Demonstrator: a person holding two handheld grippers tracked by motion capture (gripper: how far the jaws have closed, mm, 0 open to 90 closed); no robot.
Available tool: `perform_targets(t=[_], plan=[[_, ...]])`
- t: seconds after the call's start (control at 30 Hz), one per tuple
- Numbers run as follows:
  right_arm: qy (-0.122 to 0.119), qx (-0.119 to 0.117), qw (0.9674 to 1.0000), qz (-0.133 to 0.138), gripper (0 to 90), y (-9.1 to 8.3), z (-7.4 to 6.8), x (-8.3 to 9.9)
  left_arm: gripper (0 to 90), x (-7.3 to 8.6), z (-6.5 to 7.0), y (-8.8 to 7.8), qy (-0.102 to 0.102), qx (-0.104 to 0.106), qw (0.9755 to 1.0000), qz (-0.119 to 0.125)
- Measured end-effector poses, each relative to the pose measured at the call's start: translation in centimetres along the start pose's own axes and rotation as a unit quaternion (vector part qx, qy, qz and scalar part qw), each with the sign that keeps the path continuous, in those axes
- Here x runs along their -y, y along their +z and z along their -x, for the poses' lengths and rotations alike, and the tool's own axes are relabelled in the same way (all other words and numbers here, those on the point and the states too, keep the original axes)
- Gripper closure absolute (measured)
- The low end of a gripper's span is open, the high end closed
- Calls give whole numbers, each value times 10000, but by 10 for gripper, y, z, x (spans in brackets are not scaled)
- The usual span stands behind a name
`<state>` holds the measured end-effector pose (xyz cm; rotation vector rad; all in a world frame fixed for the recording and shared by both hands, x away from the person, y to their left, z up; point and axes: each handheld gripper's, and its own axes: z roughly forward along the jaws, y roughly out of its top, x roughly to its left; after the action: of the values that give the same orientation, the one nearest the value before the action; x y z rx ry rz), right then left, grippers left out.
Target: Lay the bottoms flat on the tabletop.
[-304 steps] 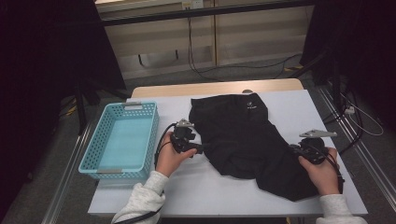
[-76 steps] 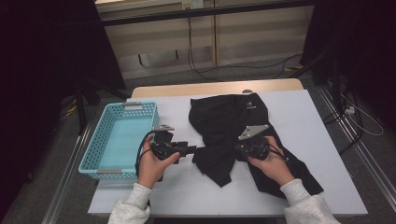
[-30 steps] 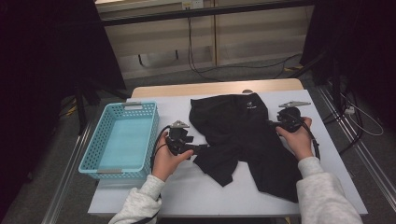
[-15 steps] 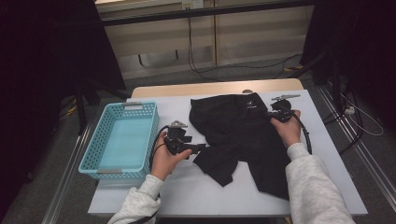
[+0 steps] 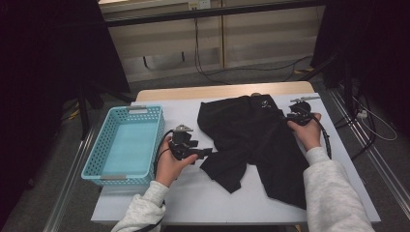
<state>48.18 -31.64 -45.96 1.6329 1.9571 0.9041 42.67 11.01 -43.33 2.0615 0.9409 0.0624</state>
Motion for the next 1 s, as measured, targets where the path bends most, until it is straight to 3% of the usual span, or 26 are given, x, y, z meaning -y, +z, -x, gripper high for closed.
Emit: perform_targets(t=[0.13, 0.3, 0.4, 0.53, 0.63, 0.73, 0.8, 0.93, 1.0], plan=[[20, -154, 9998, -120, 544, -18, -2, 13, 254, -2, 3, 0, 17, 40, 10000, 15], [-151, -23, 9994, -320, 548, -38, -10, 33, 253, -5, 7, 0, 61, 55, 10000, 31], [-78, -61, 9992, -393, 608, -52, -12, 44, 253, -6, 10, 0, 112, 84, 9999, 41], [-193, -130, 9991, -361, 687, -64, -17, 57, 254, -7, 11, 1, 143, 92, 9998, 40], [-133, -350, 9987, -347, 894, -67, -16, 61, 254, -8, 12, 2, 166, 114, 9998, 37], [-52, -354, 9992, -180, 900, -64, -11, 62, 255, -9, 14, 3, 166, 140, 9997, 56], [-92, -124, 9998, -83, 900, -61, -8, 60, 255, -10, 13, 4, 177, 150, 9997, 53], [30, -59, 9999, 101, 886, -56, 1, 59, 256, -11, 12, 4, 162, 148, 9997, 76], [69, -72, 9999, 119, 772, -57, 2, 60, 255, -11, 12, 5, 166, 150, 9997, 59]])
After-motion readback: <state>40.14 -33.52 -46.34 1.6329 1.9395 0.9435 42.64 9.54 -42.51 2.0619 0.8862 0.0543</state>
